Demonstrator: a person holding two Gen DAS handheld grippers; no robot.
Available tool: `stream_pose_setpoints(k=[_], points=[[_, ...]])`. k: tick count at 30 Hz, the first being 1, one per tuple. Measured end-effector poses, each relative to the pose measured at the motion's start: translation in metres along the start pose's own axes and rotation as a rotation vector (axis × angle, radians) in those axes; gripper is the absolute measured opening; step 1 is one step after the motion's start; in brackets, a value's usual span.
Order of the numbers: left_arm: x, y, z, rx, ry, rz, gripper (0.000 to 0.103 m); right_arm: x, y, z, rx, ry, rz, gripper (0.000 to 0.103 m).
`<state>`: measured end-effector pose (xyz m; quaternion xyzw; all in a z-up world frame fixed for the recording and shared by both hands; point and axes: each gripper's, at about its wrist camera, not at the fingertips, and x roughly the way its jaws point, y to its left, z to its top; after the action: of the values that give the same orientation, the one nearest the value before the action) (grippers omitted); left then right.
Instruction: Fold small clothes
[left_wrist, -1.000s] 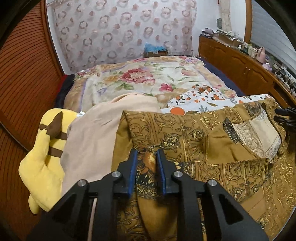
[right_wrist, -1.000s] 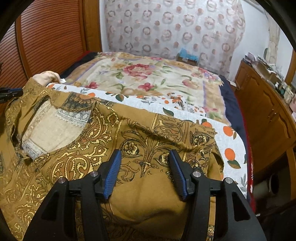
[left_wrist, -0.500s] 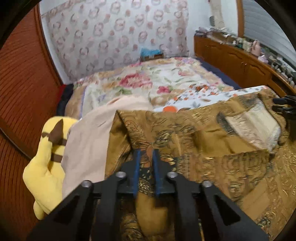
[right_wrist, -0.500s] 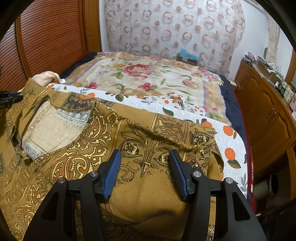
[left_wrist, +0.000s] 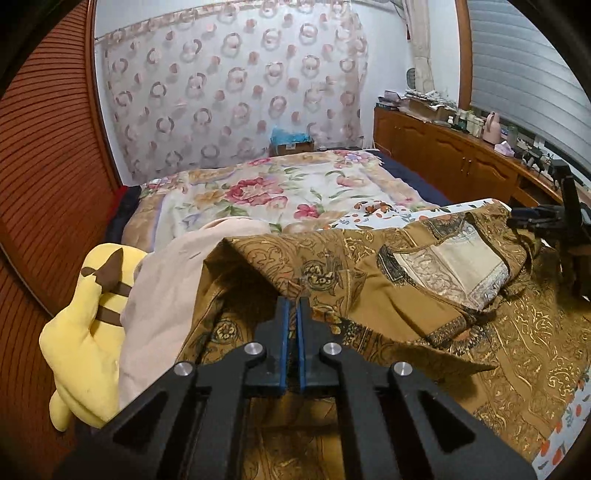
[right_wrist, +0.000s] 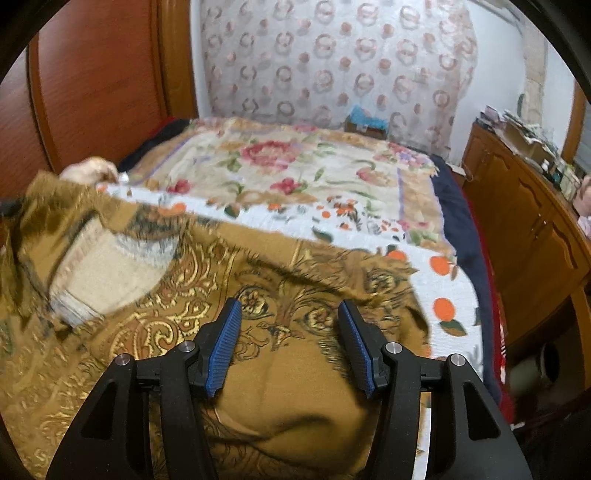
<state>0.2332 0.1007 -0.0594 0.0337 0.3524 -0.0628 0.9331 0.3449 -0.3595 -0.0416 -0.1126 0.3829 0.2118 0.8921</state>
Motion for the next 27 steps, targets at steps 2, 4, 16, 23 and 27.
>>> stream_pose_setpoints(k=[2, 4, 16, 23, 27], points=[[-0.003, 0.0, -0.001, -0.003, -0.005, 0.006, 0.001, -0.005, -0.007, 0.002, 0.013, -0.004, -0.02, 0.056], [-0.007, 0.001, -0.003, -0.005, -0.013, 0.004, 0.001, -0.007, -0.014, 0.003, 0.02, 0.0, -0.048, 0.056], [-0.02, -0.007, -0.014, -0.02, -0.022, -0.051, 0.001, -0.002, -0.039, 0.005, 0.07, 0.028, -0.058, 0.056], [-0.02, -0.009, -0.021, -0.032, -0.007, -0.056, 0.001, 0.009, -0.042, 0.004, 0.099, 0.067, 0.011, 0.056], [-0.019, -0.011, -0.024, -0.029, -0.005, -0.056, 0.001, 0.006, -0.033, 0.005, 0.074, 0.058, 0.027, 0.049]])
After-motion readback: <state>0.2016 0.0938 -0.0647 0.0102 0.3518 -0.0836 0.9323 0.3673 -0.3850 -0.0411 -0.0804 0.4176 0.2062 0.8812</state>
